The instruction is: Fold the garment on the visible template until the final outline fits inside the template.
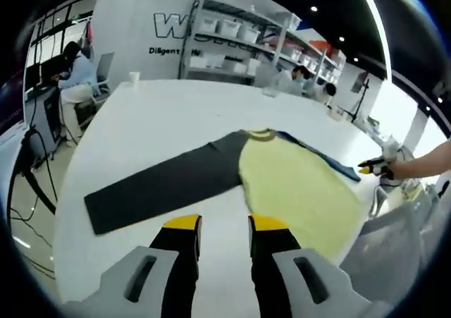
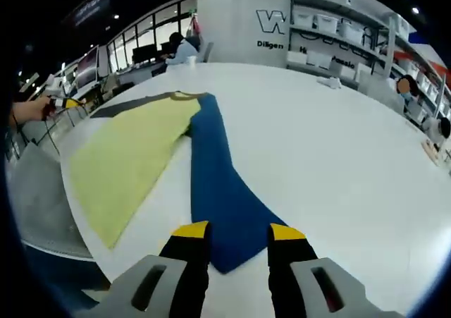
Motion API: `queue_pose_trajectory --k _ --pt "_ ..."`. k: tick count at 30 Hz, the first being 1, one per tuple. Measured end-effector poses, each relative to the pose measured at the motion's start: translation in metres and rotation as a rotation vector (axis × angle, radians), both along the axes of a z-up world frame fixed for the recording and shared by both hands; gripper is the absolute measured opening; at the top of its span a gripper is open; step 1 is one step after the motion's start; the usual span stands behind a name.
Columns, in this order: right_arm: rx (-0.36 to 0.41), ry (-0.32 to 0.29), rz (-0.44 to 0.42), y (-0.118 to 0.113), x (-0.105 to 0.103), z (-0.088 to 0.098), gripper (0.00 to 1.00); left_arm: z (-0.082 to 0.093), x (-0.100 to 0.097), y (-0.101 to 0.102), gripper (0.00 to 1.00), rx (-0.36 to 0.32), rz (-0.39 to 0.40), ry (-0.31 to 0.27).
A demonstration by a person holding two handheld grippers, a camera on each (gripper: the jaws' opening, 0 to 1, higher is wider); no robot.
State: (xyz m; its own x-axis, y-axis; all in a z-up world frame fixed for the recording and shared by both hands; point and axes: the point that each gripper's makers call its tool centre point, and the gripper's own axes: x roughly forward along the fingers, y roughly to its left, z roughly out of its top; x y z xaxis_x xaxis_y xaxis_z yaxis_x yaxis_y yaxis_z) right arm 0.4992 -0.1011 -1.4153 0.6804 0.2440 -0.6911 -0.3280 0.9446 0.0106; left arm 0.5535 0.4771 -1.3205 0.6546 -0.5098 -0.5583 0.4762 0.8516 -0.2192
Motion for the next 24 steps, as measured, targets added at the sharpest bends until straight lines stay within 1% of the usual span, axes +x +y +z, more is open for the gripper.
queue_pose_trajectory --k 2,5,7,9,11,15,18,24 --pt "0.009 0.001 -0.012 -0.005 0.001 -0.002 0.29 0.003 -0.005 -0.009 0.27 0.001 -0.015 -0.013" --pt "0.008 0.007 -0.007 -0.008 0.003 -0.006 0.29 0.004 -0.013 -0.024 0.3 -0.006 -0.034 -0.023" --pt "0.008 0.007 -0.006 -0.008 0.004 -0.006 0.29 0.0 -0.019 -0.034 0.32 0.014 -0.056 -0.022" --pt "0.013 0.005 -0.009 -0.01 0.008 -0.007 0.28 -0.004 -0.026 -0.045 0.35 0.017 -0.078 -0.02" --pt "0.014 0.007 -0.007 -0.012 0.012 -0.009 0.28 -0.012 -0.03 -0.05 0.39 0.03 -0.102 -0.015" --pt "0.011 0.018 -0.006 -0.014 0.017 -0.011 0.28 -0.018 -0.041 -0.067 0.44 0.044 -0.133 -0.015" --pt "0.004 0.034 -0.01 -0.019 0.023 -0.017 0.27 -0.02 -0.05 -0.083 0.46 0.04 -0.148 -0.01" --pt "0.013 0.066 -0.013 -0.024 0.027 -0.025 0.26 -0.024 -0.063 -0.1 0.46 0.05 -0.171 0.004"
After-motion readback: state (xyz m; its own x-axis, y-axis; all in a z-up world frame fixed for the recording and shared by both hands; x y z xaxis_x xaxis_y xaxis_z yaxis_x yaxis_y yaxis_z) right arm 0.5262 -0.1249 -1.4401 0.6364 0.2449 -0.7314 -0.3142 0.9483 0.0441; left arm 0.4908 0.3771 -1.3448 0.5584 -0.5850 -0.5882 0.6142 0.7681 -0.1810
